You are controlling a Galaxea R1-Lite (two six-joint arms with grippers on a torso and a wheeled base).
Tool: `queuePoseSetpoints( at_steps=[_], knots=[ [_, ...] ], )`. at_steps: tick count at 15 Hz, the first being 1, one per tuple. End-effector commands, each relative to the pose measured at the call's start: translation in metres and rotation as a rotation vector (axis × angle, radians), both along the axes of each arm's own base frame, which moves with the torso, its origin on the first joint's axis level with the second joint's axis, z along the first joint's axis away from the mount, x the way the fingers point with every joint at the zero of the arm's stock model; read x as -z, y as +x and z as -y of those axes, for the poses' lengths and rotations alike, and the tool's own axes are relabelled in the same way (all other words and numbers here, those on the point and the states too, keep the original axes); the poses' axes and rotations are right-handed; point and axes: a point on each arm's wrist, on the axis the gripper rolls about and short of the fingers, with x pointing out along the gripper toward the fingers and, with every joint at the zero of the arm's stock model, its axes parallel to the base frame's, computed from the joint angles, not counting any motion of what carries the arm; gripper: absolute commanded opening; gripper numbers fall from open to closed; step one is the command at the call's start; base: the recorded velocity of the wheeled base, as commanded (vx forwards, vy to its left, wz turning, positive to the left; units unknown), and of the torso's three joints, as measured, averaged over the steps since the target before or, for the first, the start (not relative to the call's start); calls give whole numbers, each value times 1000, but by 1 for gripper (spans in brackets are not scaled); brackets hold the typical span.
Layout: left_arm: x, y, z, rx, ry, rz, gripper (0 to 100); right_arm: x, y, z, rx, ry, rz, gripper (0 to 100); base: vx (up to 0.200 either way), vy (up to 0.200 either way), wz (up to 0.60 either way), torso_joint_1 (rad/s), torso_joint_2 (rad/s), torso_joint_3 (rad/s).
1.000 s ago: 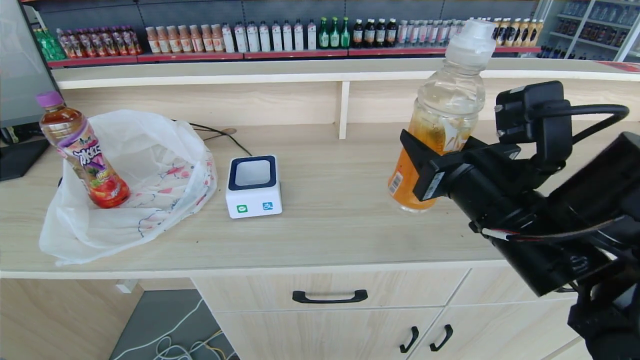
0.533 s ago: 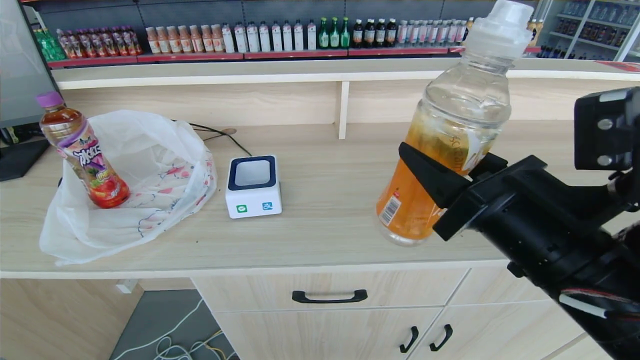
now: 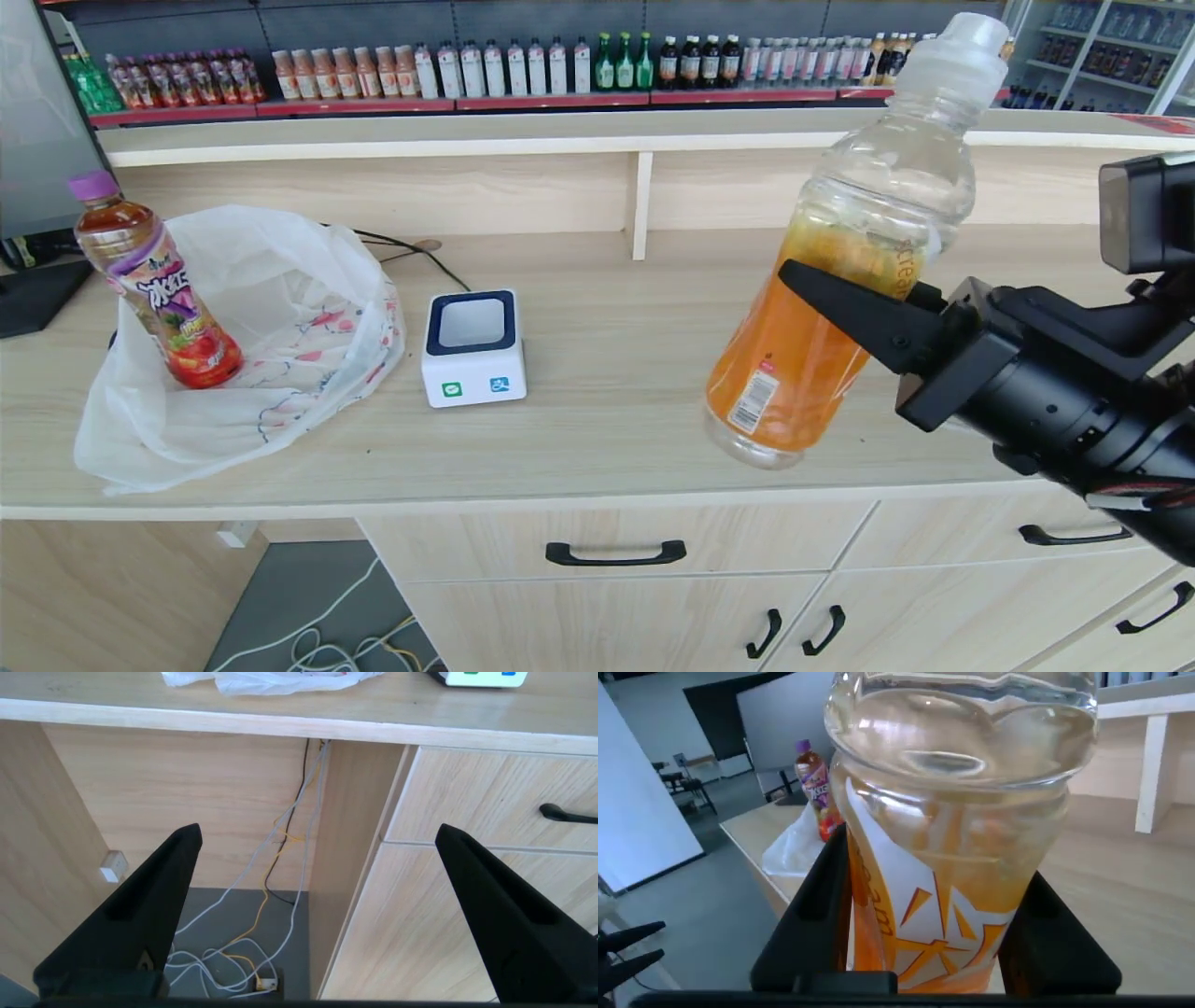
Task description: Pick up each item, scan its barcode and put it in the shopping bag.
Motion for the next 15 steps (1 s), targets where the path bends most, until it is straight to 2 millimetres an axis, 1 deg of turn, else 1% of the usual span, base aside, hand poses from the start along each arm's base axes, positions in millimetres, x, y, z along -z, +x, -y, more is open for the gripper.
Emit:
queuePoseSetpoints(
  at_steps=[1,4,5,6,10,15],
  knots=[
    [0,0,0,-1,-1,1,100,-7,14,5,-18,68,-49,0,0,0,0,0,0,0],
    [0,0,0,-1,-1,1,100,-18,24,-2,-130,116,-75,0,0,0,0,0,0,0],
    [0,0,0,-1,-1,1,100,-22,32,-3,-153,114,-62,0,0,0,0,0,0,0],
    [0,0,0,-1,-1,1,100,-25,35,-4,-180,113,-46,0,0,0,0,0,0,0],
    [0,0,0,-1,-1,1,100,-34,31,-4,-342,76,-4,0,0,0,0,0,0,0],
    [0,0,0,-1,-1,1,100,-40,23,-6,-460,32,31,0,0,0,0,0,0,0]
  ],
)
